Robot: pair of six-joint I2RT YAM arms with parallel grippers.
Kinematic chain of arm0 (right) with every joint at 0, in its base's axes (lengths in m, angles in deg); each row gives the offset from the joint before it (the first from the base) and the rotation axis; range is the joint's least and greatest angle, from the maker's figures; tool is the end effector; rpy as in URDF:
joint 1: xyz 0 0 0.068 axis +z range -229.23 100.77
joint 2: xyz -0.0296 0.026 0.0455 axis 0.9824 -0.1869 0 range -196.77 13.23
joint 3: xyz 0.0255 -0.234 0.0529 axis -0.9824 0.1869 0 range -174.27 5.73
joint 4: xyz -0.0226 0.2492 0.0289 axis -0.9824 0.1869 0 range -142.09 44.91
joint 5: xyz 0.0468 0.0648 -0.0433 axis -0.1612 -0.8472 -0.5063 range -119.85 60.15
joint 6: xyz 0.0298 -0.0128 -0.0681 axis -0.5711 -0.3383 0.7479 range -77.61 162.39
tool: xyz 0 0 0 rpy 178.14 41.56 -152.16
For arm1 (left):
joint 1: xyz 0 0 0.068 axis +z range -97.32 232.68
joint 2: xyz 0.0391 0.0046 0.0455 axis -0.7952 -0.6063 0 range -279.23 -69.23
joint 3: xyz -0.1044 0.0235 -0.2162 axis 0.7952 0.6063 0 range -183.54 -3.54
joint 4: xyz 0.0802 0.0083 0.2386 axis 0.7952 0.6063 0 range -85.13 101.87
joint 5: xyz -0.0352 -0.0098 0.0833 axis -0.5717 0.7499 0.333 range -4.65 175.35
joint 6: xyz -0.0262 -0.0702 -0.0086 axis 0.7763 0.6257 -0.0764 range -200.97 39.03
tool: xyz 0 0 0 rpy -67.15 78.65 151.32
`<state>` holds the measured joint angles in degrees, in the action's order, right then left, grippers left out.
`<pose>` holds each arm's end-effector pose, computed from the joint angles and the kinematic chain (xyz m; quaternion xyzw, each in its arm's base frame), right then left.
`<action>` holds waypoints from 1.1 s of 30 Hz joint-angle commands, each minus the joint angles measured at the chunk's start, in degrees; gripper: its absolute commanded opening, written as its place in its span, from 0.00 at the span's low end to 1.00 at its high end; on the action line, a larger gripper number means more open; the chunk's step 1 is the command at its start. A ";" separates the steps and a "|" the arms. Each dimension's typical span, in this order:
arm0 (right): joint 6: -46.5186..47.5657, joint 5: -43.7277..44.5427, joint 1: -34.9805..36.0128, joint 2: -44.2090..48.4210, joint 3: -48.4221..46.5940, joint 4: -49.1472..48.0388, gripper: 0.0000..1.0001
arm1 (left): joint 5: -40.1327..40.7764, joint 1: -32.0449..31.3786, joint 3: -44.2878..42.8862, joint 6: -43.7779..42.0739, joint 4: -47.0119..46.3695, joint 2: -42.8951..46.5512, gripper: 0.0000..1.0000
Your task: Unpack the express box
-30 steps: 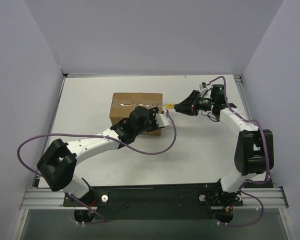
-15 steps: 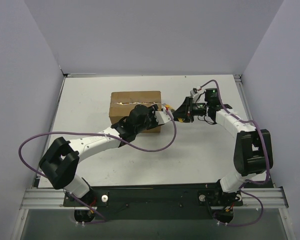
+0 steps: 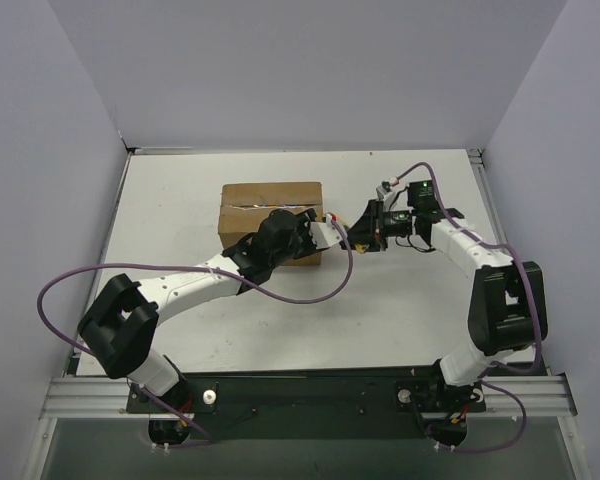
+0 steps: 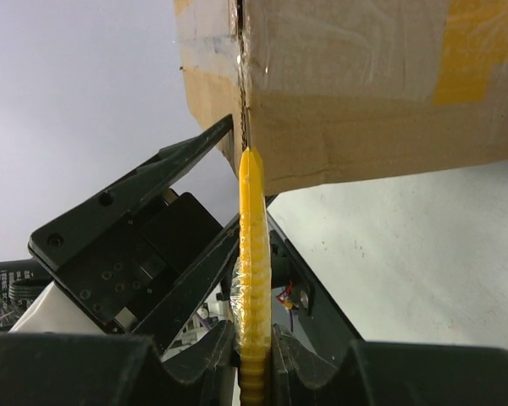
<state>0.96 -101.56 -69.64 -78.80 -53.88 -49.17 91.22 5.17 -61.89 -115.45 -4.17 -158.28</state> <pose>0.3204 0.1155 0.2151 -0.0611 0.7662 0.6299 0.1118 0.2590 -0.2730 0.2257 0.5203 0.6426 -0.0216 0.5621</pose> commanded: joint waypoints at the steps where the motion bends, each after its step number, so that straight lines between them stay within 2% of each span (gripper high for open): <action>1: 3.89 -3.79 0.44 4.13 -1.03 7.62 0.00 | 1.16 0.84 1.04 1.69 0.95 -0.42 0.54; 9: 20.23 -3.98 -1.49 6.86 -4.10 27.48 0.00 | -0.24 0.92 1.13 2.75 1.56 0.72 0.55; 13: 29.54 2.16 -6.24 10.10 -6.03 33.98 0.00 | -5.86 2.50 -2.64 6.43 8.23 3.97 0.58; 15: 37.59 3.76 -8.26 12.65 -7.62 36.63 0.00 | -16.20 5.38 -7.38 10.63 17.18 6.34 0.60; 16: 41.30 7.50 -8.27 13.62 -8.75 38.11 0.00 | -19.55 6.54 -9.14 12.05 20.17 6.87 0.61; 17: 45.78 9.02 -7.92 14.33 -11.55 41.52 0.00 | -26.89 7.85 -13.33 13.29 26.46 7.31 0.63; 18: 53.39 10.25 -6.96 15.81 -12.79 42.42 0.00 | -30.27 10.04 -15.55 13.99 30.18 7.23 0.66; 21: 66.61 18.07 -3.45 17.49 -18.42 48.04 0.00 | -44.07 13.48 -26.00 11.46 43.63 5.74 0.70; 22: 75.62 19.48 -0.91 17.93 -19.74 49.28 0.00 | -48.19 16.10 -28.90 9.89 47.23 3.82 0.70; 23: 79.10 22.63 0.42 18.55 -20.97 50.94 0.00 | -52.84 17.09 -35.71 5.87 55.27 2.41 0.69; 24: 84.62 23.88 2.35 18.90 -21.33 51.05 0.00 | -54.63 18.84 -38.92 3.83 59.18 0.92 0.69; 25: 86.76 25.11 3.50 19.08 -21.68 50.87 0.00 | -56.13 19.29 -41.73 1.72 65.92 -1.88 0.68; 26: 88.26 27.99 4.56 18.82 -23.08 50.78 0.00 | -57.97 19.73 -47.07 -2.48 68.77 -3.22 0.66; 28: 89.85 30.73 7.72 17.50 -25.36 50.87 0.00 | -58.51 19.82 -50.45 -4.71 72.91 -5.59 0.65; 30: 89.86 34.16 9.65 14.87 -29.22 50.96 0.00 | -59.74 19.82 -51.26 -5.07 72.50 -5.87 0.65; 32: 90.29 36.36 12.73 12.07 -31.87 51.13 0.00 | -59.66 19.73 -48.46 -2.27 66.28 -4.29 0.64; 33: 90.73 38.54 13.78 11.35 -34.05 51.22 0.00 | -59.66 19.73 -43.83 -0.43 62.86 -3.15 0.64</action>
<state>84.46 -71.13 -59.43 -63.24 -81.81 0.27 37.30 25.04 -111.35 -116.08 58.45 -162.41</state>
